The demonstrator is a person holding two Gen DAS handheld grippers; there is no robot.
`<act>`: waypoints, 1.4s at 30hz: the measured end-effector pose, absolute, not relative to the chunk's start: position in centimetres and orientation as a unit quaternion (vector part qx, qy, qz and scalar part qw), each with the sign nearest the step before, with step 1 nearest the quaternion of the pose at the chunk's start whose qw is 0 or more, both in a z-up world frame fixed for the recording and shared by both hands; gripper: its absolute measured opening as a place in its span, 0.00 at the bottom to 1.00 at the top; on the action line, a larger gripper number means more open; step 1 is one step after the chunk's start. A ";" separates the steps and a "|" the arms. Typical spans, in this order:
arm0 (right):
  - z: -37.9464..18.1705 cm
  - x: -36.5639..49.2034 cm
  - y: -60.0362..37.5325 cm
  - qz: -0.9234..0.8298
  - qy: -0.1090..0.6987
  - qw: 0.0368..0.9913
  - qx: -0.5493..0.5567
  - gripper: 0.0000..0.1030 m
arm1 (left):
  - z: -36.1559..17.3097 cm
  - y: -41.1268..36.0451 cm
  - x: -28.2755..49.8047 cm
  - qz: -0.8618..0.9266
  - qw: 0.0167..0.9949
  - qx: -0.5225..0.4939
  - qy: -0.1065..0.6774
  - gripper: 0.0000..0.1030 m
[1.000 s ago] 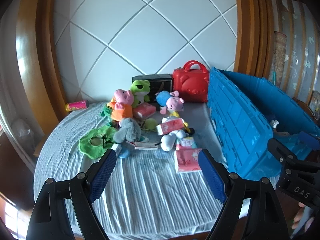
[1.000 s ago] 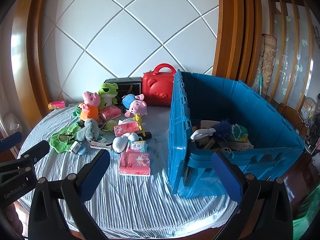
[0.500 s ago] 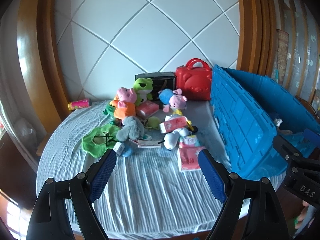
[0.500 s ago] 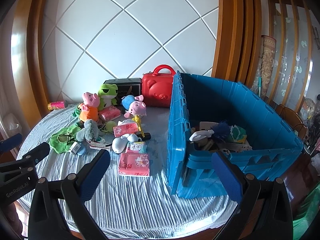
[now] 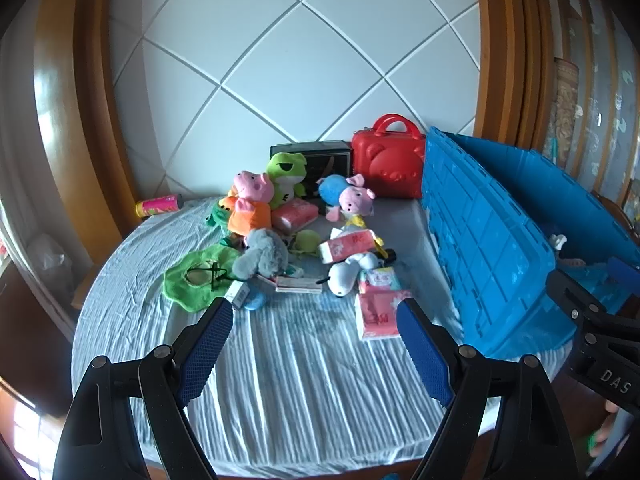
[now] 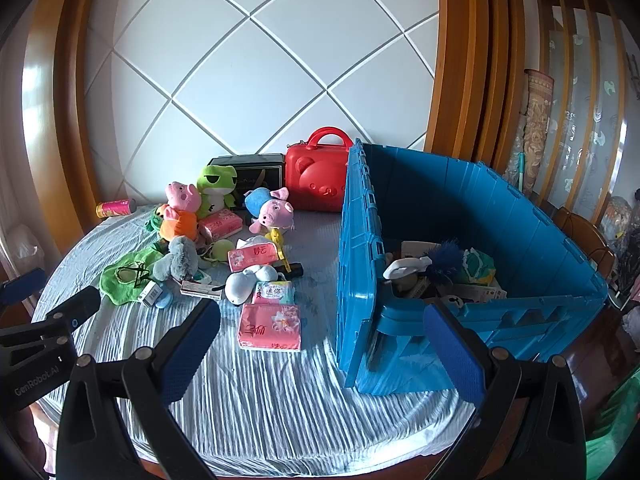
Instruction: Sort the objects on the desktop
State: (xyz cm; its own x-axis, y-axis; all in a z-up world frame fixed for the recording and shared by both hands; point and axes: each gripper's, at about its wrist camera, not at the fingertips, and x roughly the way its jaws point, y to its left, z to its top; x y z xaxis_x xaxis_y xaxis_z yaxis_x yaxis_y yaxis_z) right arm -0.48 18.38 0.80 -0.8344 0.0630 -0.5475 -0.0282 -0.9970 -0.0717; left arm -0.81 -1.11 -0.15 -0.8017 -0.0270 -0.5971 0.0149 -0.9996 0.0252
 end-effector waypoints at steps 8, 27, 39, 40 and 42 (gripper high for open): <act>0.8 -0.4 18.4 0.957 -0.033 0.023 -0.288 1.00 | -0.1 -1.2 -0.7 -0.949 0.009 0.314 -0.012 0.82; 0.8 0.0 17.9 0.957 -0.035 0.027 -0.287 1.00 | -0.1 -1.9 -0.3 -0.950 0.006 0.312 -0.011 0.82; 0.0 0.1 16.7 0.954 -0.038 0.030 -0.297 1.00 | -2.1 -2.6 -0.5 -0.944 0.006 0.329 -0.016 0.82; -0.2 0.1 16.6 0.953 -0.038 0.030 -0.299 1.00 | -2.5 -2.8 -0.6 -0.943 0.008 0.333 -0.016 0.82; -0.7 0.0 16.2 0.951 -0.038 0.029 -0.305 1.00 | -3.2 -3.4 -0.9 -0.940 0.012 0.341 -0.014 0.82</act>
State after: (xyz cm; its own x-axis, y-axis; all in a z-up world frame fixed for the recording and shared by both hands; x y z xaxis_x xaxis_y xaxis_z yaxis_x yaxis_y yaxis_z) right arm 0.01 16.18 -0.73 -0.8124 0.0783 -0.5779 -0.0316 -0.9954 -0.0904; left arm -0.88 -3.45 -3.15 -0.7677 -0.0315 -0.6400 0.0123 -0.9993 0.0344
